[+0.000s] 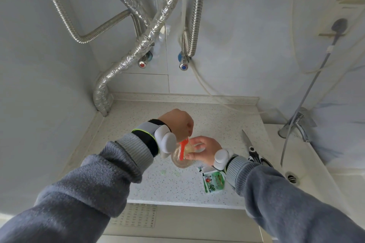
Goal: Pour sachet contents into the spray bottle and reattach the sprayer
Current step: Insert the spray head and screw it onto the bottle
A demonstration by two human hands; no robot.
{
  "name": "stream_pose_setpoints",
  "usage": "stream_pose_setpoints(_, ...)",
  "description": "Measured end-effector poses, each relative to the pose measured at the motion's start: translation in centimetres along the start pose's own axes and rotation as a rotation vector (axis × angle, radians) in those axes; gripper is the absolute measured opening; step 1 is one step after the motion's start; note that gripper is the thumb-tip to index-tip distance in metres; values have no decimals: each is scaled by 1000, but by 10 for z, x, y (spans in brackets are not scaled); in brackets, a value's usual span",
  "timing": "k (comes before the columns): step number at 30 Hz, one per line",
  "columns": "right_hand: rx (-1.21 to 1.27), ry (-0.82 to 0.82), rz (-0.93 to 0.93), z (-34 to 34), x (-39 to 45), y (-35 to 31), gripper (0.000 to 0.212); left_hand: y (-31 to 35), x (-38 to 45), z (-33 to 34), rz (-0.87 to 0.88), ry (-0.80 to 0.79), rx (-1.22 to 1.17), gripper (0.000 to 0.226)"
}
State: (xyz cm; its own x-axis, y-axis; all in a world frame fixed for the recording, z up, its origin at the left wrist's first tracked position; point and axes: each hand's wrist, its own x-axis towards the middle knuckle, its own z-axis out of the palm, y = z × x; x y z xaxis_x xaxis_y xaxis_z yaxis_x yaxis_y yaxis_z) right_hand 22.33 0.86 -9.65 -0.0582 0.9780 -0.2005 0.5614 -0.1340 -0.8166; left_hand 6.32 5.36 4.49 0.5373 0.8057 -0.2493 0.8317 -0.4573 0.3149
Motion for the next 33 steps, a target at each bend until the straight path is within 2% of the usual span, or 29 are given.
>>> stream_pose_setpoints(5,-27,8,-22,0,0,1,71,0,-7,-1,44,21,8,21)
stream_pose_setpoints(8,-59,7,-52,-1,-2,0,69,1,-9,-5,16,59,188,37)
stream_pose_setpoints(11,-75,-5,-89,-3,-1,-2,71,6,-8,-13,-38,31,368,22)
stream_pose_setpoints(13,-113,-15,-108,-3,-1,-4,71,7,-6,-14,-4,-24,358,14)
stream_pose_setpoints(16,-120,-4,-106,-2,-1,-4,68,7,-7,-14,94,-59,292,26)
stream_pose_setpoints(20,-121,9,-104,-1,1,-3,61,6,-12,-7,138,5,203,16)
stream_pose_setpoints(22,-117,17,-102,-1,2,-2,59,6,-13,-1,104,115,147,19)
stream_pose_setpoints(25,-109,14,-99,-1,2,-2,64,3,-14,3,-76,234,130,46)
stream_pose_setpoints(29,-114,8,-116,-2,2,-2,64,3,-7,2,-122,221,104,40)
stream_pose_setpoints(33,-127,-29,-149,-4,3,-3,63,0,-4,2,-28,135,49,36)
